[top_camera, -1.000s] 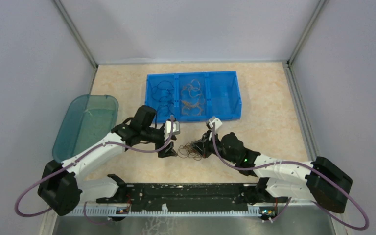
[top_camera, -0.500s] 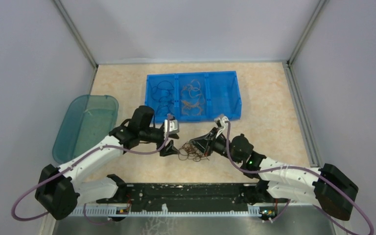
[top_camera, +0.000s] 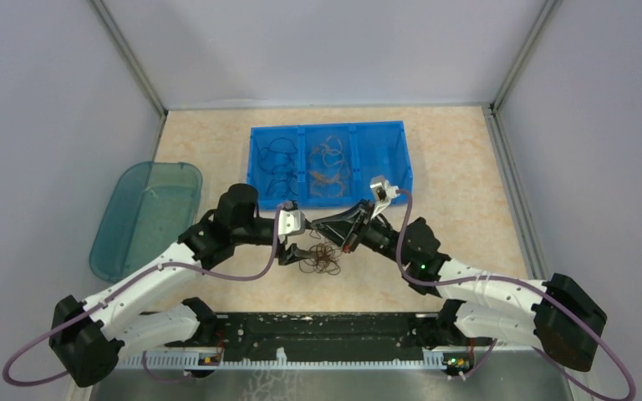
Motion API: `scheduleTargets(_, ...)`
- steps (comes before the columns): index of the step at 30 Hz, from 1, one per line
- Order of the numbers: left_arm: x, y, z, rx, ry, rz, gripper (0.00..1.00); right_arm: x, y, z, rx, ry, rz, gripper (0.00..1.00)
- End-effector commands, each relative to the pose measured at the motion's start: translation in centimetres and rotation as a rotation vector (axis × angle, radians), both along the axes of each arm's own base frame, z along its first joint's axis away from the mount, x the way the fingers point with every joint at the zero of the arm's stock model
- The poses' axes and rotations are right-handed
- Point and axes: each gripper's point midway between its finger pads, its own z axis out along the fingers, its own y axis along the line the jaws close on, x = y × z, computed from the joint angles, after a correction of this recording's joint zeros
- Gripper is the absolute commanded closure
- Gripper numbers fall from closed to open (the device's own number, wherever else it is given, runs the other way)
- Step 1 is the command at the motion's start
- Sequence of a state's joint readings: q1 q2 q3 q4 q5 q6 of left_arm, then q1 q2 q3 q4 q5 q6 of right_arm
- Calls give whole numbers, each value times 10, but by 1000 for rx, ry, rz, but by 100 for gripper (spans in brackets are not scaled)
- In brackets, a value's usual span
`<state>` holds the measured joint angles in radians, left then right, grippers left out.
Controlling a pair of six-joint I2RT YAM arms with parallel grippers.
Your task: Untangle the cables
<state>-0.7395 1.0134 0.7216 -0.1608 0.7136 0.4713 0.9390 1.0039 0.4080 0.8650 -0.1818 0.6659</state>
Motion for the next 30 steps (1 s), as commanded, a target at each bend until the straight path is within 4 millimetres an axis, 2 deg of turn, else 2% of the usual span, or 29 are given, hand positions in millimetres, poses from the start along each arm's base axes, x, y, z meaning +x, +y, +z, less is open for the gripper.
scheduleTargets(1, 6, -3, 28, -68, -56, 34, 27, -8, -2, 54, 148, -74, 44, 100)
scheduleTargets(6, 8, -8, 47, -120, -30, 50, 24, -14, -4, 71, 214, -82, 75, 100)
scheduleTargets(11, 11, -12, 61, -161, 29, 91, 21, -20, -7, 98, 293, -99, 102, 100)
scheduleTargets(15, 8, -12, 72, -194, 48, 98, 26, -23, -11, 113, 333, -111, 113, 100)
scheduleTargets(19, 5, -10, 85, -223, 8, 86, 41, -23, -11, 117, 338, -108, 116, 100)
scheduleTargets(26, -3, -8, 121, -283, -107, 28, 78, -20, -7, 113, 320, -90, 111, 100)
scheduleTargets(30, -6, -7, 134, -285, -139, 2, 99, -20, -7, 115, 319, -91, 113, 99)
